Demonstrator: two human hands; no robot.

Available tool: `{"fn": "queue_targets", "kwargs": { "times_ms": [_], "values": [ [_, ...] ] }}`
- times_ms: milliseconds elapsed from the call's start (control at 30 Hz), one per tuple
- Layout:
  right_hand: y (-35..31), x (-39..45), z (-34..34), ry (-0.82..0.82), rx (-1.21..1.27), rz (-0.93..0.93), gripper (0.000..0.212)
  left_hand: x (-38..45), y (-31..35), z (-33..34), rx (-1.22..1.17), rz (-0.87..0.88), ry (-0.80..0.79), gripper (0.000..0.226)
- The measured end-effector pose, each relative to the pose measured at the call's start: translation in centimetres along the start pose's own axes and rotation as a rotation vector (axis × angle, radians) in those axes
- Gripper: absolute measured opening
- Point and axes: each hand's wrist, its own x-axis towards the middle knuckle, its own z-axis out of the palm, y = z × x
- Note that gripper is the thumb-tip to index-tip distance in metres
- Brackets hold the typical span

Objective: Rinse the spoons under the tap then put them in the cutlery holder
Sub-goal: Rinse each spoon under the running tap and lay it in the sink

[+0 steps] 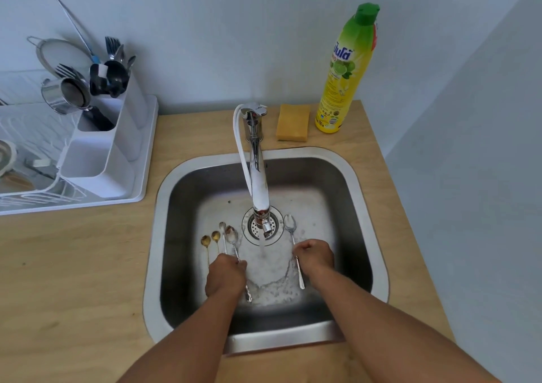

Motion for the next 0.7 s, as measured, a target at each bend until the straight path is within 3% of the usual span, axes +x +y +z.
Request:
{"fn": "queue_targets", "kwargs": {
  "times_ms": [233,500,700],
  "values": [
    [-0.2,0.5,0.2,0.028,-0.193,-0.102,0.011,0.6,0.3,0.3,0.01,-0.034,-0.084,0.02],
    [-0.6,-2.2,0.4,0.087,-0.299,-0.179,0.021,0.3,1.1,0.4,-0.215,-0.141,-0.234,0.024],
    [-2.3,-4.0,1.5,-0.333,-0.085,-0.19,0.034,-2.4,1.7,-1.2,-0.521,-0.169,-0.536,0.025]
  ]
}}
